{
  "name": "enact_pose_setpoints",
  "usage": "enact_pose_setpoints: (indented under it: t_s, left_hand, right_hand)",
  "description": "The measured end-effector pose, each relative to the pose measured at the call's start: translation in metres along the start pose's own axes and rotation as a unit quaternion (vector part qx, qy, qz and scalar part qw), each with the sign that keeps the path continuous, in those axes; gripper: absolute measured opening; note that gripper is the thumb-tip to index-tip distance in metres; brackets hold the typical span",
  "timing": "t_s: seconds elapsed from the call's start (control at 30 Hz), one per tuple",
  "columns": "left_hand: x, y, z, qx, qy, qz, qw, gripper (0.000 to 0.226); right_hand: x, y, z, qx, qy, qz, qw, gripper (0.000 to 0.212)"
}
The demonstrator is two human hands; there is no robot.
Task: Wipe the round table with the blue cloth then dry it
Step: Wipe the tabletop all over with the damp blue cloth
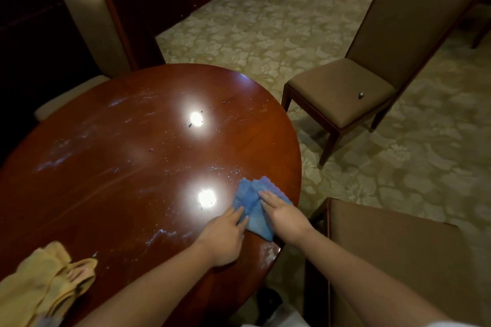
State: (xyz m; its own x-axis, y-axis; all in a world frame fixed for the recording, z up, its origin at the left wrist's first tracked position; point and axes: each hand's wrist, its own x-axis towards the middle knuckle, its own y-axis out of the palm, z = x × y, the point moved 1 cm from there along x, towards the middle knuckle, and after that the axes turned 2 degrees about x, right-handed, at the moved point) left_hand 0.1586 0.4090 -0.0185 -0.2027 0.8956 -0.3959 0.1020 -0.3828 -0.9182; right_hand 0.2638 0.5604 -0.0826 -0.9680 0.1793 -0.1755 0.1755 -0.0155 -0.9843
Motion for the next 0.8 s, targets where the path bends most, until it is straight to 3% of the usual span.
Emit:
enact_pose_setpoints:
  t_s: [0.07, 0.17, 0.27, 0.33, 0.47, 0.53, 0.6, 0.67, 0.73, 0.8]
  left_hand:
    - [0.007, -0.004, -0.007, -0.007, 0.020, -0.008, 1.000, 0.069]
    - [0.028, -0.007, -0.018, -0.001, 0.040, -0.007, 0.999, 0.055]
    - [0.041, -0.010, -0.018, 0.011, 0.021, 0.010, 1.000, 0.056]
    - [0.042, -0.016, -0.009, 0.014, -0.015, 0.004, 1.000, 0.054]
    - [0.036, -0.016, 0.015, -0.005, -0.027, -0.030, 0.999, 0.040]
    - [0.034, -0.014, 0.019, 0.001, -0.015, -0.006, 1.000, 0.051]
    - [0.038, -0.018, 0.012, 0.031, 0.002, 0.009, 0.999, 0.059]
    - [0.048, -0.024, 0.003, 0.035, 0.005, 0.009, 0.999, 0.061]
    - [0.055, -0.027, 0.000, 0.015, -0.009, 0.003, 1.000, 0.060]
    - [0.055, -0.027, 0.005, -0.009, -0.033, -0.003, 0.999, 0.057]
  right_hand:
    - [-0.017, -0.001, 0.009, -0.002, 0.037, 0.015, 0.999, 0.034]
    - [-0.032, -0.003, 0.009, -0.049, 0.088, -0.055, 0.993, 0.030]
    - [-0.011, -0.001, -0.006, 0.019, 0.109, -0.029, 0.993, 0.059]
    - [0.014, -0.018, -0.013, 0.053, 0.078, -0.057, 0.994, 0.070]
    - [0.039, -0.031, -0.019, 0.093, -0.003, -0.046, 0.995, 0.062]
    - [0.032, -0.017, -0.023, 0.079, 0.009, -0.002, 0.997, 0.058]
    - [0.022, -0.002, -0.026, 0.058, 0.009, 0.015, 0.998, 0.039]
    - [0.024, -0.003, -0.030, 0.102, 0.042, 0.000, 0.994, 0.045]
    - [0.037, -0.021, -0.035, 0.204, 0.116, -0.067, 0.970, 0.047]
    - [0.058, -0.040, -0.036, 0.294, 0.101, -0.069, 0.948, 0.060]
